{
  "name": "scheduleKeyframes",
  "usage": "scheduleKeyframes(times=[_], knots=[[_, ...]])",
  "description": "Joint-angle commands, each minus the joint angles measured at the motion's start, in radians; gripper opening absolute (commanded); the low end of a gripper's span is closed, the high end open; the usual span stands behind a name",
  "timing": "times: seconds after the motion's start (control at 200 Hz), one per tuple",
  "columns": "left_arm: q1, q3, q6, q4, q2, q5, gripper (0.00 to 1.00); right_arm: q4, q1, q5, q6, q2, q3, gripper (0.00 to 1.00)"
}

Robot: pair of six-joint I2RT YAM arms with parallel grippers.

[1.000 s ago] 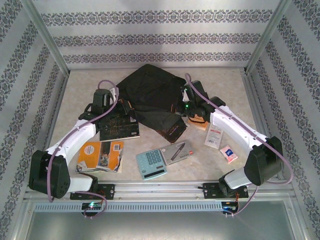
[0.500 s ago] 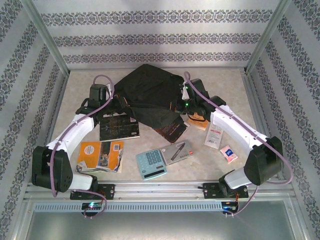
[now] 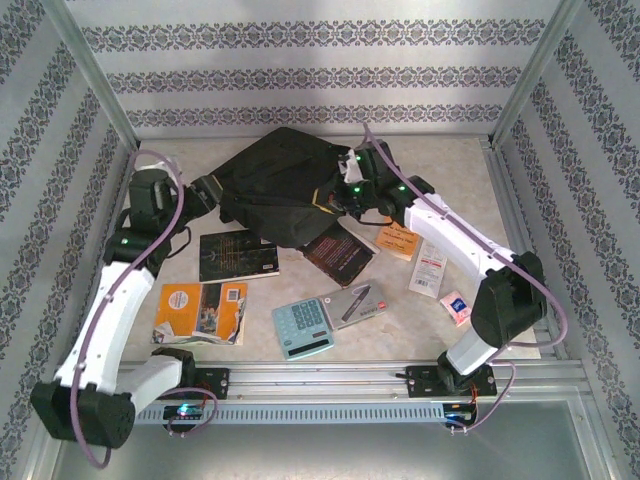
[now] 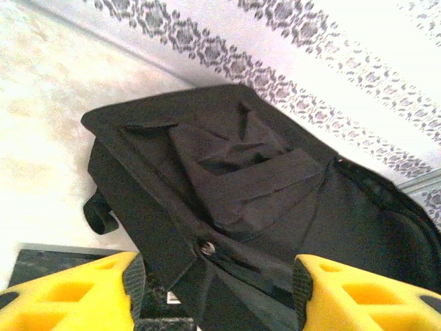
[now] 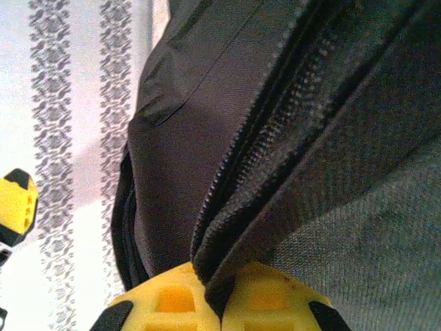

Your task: Pack the student bag

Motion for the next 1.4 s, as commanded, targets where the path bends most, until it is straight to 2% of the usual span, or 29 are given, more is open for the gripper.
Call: scheduleKeyframes(times=[0.0, 0.145, 0.295, 0.415, 0.455, 0.495, 0.545, 0.575, 0.595, 0.615, 0.645, 0.724, 0.959, 1.109, 1.249, 1.399], knots=[[-0.001, 0.031, 0.046, -0.118, -0.024, -0.047, 0.60, 0.022, 0.047, -0.075, 0.025, 0.016, 0.084, 0.00], [-0.018, 0.074, 0.075, -0.169, -0.050, -0.025, 0.60, -0.012, 0.084, -0.095, -0.080, 0.007, 0.061, 0.00], [-0.077, 0.115, 0.126, -0.237, -0.030, 0.017, 0.60, -0.029, 0.107, -0.090, -0.196, -0.074, -0.086, 0.00], [-0.181, 0.124, 0.165, -0.253, -0.006, -0.004, 0.58, -0.055, 0.144, -0.087, -0.281, -0.113, -0.198, 0.00], [-0.234, 0.132, 0.182, -0.265, 0.013, -0.023, 0.58, -0.100, 0.158, -0.045, -0.333, -0.117, -0.212, 0.00], [-0.281, 0.139, 0.194, -0.276, 0.039, -0.040, 0.57, -0.145, 0.168, 0.015, -0.364, -0.121, -0.224, 0.11], [-0.326, 0.137, 0.197, -0.280, 0.071, -0.049, 0.57, -0.175, 0.171, 0.076, -0.376, -0.124, -0.241, 0.50], [-0.347, 0.129, 0.191, -0.275, 0.083, -0.055, 0.57, -0.191, 0.169, 0.116, -0.379, -0.128, -0.249, 0.68], [-0.357, 0.119, 0.184, -0.265, 0.089, -0.058, 0.58, -0.196, 0.168, 0.142, -0.378, -0.131, -0.252, 0.73], [-0.367, 0.107, 0.176, -0.249, 0.093, -0.059, 0.58, -0.201, 0.167, 0.176, -0.372, -0.140, -0.257, 0.83], [-0.376, 0.085, 0.164, -0.223, 0.095, -0.053, 0.58, -0.196, 0.161, 0.217, -0.358, -0.157, -0.268, 0.86], [-0.388, 0.044, 0.136, -0.164, 0.106, -0.021, 0.59, -0.137, 0.132, 0.289, -0.271, -0.220, -0.322, 0.84], [-0.496, 0.137, 0.235, -0.206, 0.278, 0.047, 0.62, 0.044, 0.014, 0.296, -0.027, -0.354, -0.503, 0.72], [-0.578, 0.228, 0.311, -0.274, 0.412, 0.074, 0.65, 0.079, -0.028, 0.307, 0.003, -0.393, -0.563, 0.71], [-0.661, 0.325, 0.363, -0.344, 0.546, 0.022, 0.66, 0.067, -0.042, 0.311, -0.007, -0.401, -0.584, 0.69], [-0.700, 0.387, 0.378, -0.369, 0.641, 0.003, 0.66, 0.066, -0.067, 0.306, -0.013, -0.439, -0.620, 0.66]])
